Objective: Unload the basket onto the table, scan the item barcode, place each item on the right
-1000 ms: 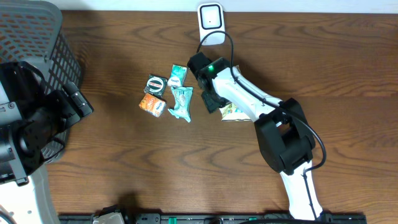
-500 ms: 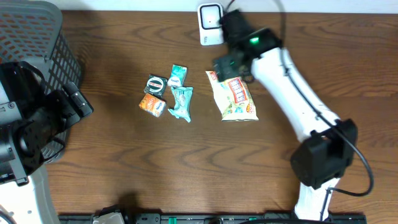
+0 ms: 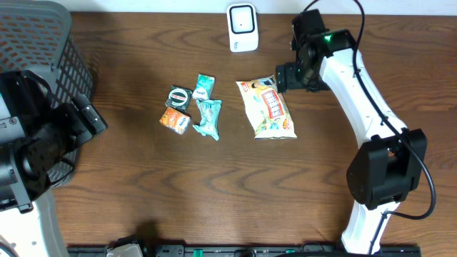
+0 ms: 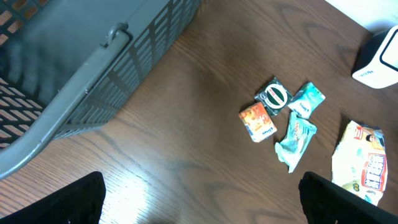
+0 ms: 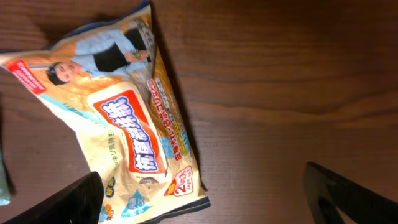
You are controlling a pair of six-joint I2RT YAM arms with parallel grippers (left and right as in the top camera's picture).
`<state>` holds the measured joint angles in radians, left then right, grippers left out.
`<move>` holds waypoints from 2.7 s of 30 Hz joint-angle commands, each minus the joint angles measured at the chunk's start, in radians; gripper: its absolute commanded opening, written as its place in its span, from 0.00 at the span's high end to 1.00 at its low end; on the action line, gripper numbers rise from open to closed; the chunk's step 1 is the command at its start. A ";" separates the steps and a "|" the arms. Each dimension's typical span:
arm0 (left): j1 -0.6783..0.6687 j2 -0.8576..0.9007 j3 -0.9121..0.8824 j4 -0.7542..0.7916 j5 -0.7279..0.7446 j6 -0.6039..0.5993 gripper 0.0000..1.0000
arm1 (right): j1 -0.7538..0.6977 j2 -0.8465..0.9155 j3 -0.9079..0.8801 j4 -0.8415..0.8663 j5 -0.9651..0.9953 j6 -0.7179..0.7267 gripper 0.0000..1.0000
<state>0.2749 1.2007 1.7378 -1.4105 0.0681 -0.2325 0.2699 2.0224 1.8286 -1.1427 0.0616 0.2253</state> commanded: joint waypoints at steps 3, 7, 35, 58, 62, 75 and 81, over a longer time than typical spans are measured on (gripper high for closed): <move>0.005 0.000 -0.009 -0.002 -0.009 -0.002 0.02 | -0.008 0.020 -0.033 0.022 -0.016 -0.006 0.03; 0.005 0.000 -0.009 -0.002 -0.009 -0.002 0.03 | -0.023 0.020 -0.033 0.023 -0.016 -0.005 0.01; 0.005 0.000 -0.009 -0.002 -0.009 -0.002 0.02 | 0.016 0.027 -0.288 0.276 -0.255 -0.066 0.11; 0.005 0.000 -0.009 -0.002 -0.009 -0.002 0.02 | 0.138 0.045 -0.475 0.477 -0.098 -0.008 0.99; 0.005 0.000 -0.009 -0.002 -0.009 -0.002 0.02 | 0.136 0.031 -0.444 0.455 -0.098 0.015 0.99; 0.005 0.000 -0.009 -0.002 -0.009 -0.002 0.02 | 0.122 -0.099 -0.263 0.595 -0.019 0.013 0.99; 0.005 0.000 -0.009 -0.002 -0.009 -0.002 0.02 | 0.123 -0.090 -0.260 0.874 -0.047 0.013 0.99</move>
<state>0.2749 1.2007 1.7378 -1.4105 0.0681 -0.2325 0.3958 1.9499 1.5452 -0.3363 0.0185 0.2272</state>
